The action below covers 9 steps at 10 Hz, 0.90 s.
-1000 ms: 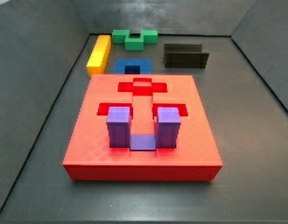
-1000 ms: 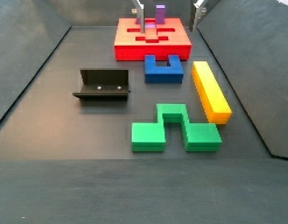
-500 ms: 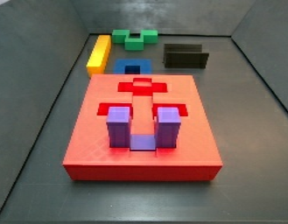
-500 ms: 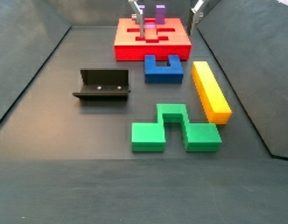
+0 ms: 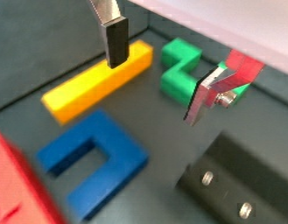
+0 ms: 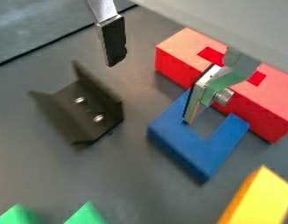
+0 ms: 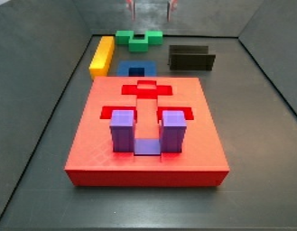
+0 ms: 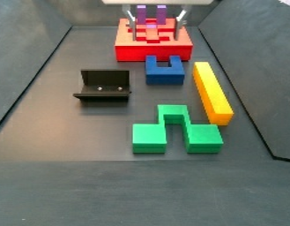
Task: Pick up the blue object. Move up. Place the blue object on the fixture. Regrasp the blue object. Move to above the board. Insert the blue object.
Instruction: Pick up the blue object.
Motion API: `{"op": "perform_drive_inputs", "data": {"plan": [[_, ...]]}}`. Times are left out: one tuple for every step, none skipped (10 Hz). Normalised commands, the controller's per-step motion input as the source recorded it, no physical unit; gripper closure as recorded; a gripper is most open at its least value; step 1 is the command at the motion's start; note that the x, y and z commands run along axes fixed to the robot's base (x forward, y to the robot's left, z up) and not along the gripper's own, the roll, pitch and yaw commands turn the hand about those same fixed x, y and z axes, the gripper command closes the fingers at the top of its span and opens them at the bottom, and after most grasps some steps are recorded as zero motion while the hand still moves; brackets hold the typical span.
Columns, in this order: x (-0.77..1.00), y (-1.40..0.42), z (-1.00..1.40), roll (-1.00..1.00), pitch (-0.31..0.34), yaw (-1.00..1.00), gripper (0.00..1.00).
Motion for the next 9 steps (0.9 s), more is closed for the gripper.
{"op": "perform_drive_inputs", "data": {"plan": [[0.15,-0.98,-0.52,0.12,-0.120,0.00,0.00],[0.10,-0.91,-0.59,0.14,-0.119,0.00,0.00],[0.04,-0.77,-0.70,0.15,-0.123,0.00,0.00],[0.00,-0.67,-0.78,0.14,-0.141,0.02,0.00],[0.00,-0.57,-0.79,0.10,-0.154,0.03,0.00],[-0.03,-0.47,-0.72,0.06,-0.137,0.01,0.00],[0.00,-0.07,-0.53,-0.06,-0.083,0.00,0.00],[0.08,0.04,-0.43,-0.12,-0.090,0.00,0.00],[0.07,0.00,-0.47,-0.08,-0.089,0.00,0.00]]}}
